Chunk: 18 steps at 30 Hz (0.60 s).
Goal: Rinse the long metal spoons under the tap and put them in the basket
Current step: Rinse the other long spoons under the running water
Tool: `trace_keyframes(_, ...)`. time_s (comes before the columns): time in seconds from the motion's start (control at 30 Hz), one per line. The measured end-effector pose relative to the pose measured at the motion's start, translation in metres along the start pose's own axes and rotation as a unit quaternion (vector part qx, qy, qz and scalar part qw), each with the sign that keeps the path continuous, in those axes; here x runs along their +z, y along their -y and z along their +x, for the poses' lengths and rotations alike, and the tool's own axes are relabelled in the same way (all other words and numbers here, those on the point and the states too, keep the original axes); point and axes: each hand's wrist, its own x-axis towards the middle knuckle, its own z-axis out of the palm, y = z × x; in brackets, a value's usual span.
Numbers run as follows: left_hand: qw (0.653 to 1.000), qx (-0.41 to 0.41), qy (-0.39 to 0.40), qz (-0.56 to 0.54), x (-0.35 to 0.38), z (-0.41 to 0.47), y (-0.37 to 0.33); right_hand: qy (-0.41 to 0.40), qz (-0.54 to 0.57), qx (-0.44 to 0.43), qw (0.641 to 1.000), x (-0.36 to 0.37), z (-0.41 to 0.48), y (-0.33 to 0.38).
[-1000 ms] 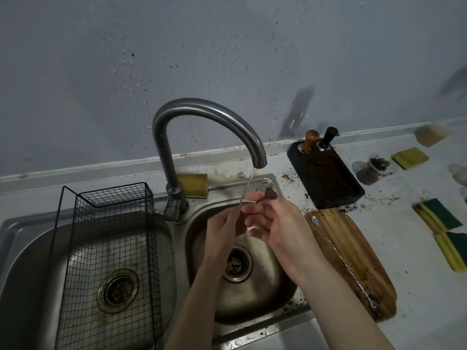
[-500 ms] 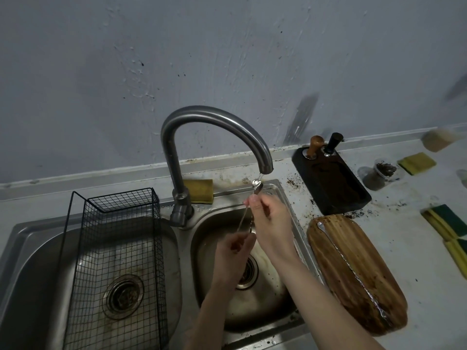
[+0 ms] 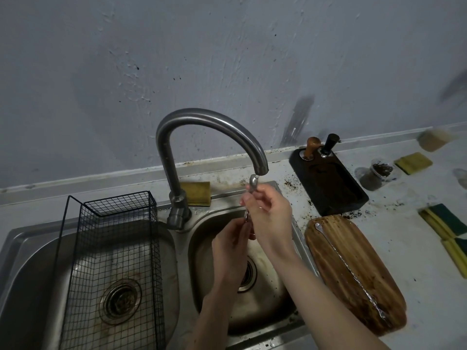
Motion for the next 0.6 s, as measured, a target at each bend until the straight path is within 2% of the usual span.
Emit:
trace_keyframes(0.17,1.000,0.016,0.002,-0.018,0.008,0.001,-0.005,-0.002,-0.011,0.012,1.000,-0.012,0.001,-0.011)
trace_keyframes(0.3,1.000,-0.004,0.003,-0.009,0.010,0.003,-0.005,-0.010,-0.168,-0.011,0.986,-0.046,-0.001,-0.036)
trace_keyframes(0.47,0.999,-0.035,-0.001,-0.040,0.007,0.007,-0.009,-0.009,-0.418,0.054,0.907,-0.117,-0.006,-0.090)
trace_keyframes(0.6,1.000,-0.009,-0.006,-0.013,0.010,0.012,-0.020,0.007,-0.501,0.157,0.851,-0.155,-0.015,-0.124)
